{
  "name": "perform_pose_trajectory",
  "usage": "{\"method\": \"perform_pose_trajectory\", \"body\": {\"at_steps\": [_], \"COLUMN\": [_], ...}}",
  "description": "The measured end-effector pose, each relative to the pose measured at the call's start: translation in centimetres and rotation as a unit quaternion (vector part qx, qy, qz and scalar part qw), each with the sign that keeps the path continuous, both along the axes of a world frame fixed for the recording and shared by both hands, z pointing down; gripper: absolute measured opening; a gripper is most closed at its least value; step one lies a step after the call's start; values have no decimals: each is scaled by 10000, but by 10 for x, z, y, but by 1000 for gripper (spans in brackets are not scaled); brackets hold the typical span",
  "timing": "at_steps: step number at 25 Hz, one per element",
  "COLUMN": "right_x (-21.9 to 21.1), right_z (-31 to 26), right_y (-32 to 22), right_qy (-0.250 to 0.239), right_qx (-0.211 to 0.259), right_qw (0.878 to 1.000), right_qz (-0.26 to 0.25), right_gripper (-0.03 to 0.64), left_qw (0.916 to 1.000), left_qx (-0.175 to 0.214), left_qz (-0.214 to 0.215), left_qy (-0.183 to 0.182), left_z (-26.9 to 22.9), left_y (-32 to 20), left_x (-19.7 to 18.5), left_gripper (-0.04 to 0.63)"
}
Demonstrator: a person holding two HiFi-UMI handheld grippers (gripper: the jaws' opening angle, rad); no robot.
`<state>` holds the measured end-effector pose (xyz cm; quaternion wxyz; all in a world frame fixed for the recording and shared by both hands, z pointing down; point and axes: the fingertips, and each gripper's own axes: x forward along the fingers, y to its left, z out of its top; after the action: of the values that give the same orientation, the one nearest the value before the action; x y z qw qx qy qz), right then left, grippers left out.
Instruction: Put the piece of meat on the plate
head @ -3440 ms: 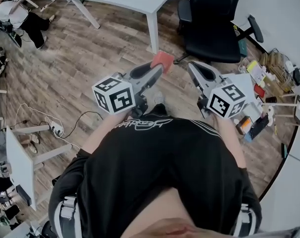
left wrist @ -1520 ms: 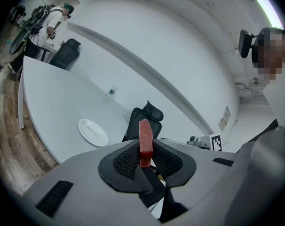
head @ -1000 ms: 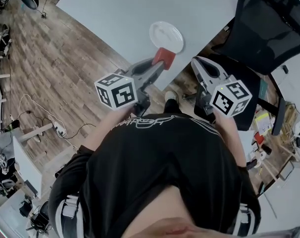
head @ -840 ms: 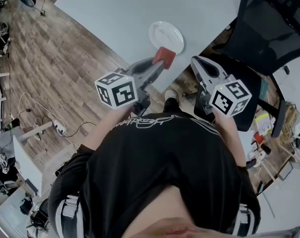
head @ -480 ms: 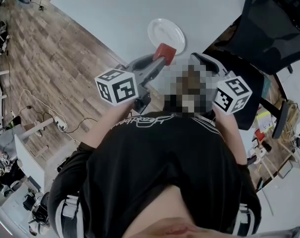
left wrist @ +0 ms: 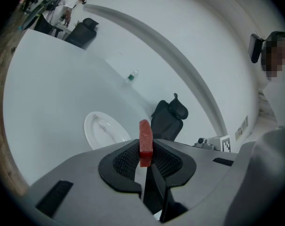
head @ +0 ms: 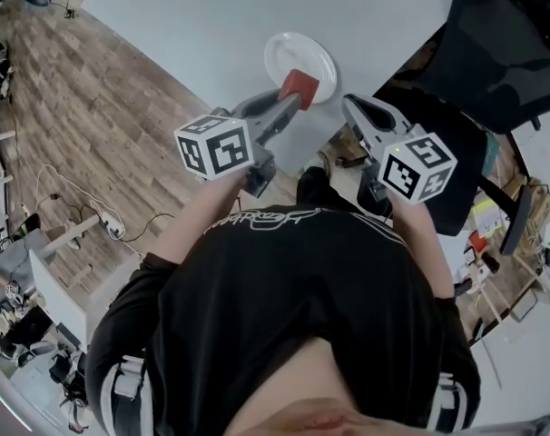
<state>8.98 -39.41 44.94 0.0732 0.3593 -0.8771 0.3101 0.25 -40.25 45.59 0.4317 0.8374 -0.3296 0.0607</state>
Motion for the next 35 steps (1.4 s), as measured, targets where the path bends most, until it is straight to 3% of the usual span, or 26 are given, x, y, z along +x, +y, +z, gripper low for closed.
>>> {"method": "perform_pose_trajectory", "body": {"at_steps": [12, 35], "right_x": [-5, -2], "right_z": [22, 39], "right_y": [-19, -19], "right_qy": [150, 198], "right_qx": [-155, -334], "right_qw": [9997, 9992], "right_qz": [-123, -104], "right_gripper": [17, 17], "left_qw": [9991, 9945], "left_qx": [16, 215], "left_qz": [87, 441], "left_qy": [-426, -924], "left_z": [33, 63], "left_y": [-40, -40], "left_x": [5, 13], "left_gripper": [84, 86]}}
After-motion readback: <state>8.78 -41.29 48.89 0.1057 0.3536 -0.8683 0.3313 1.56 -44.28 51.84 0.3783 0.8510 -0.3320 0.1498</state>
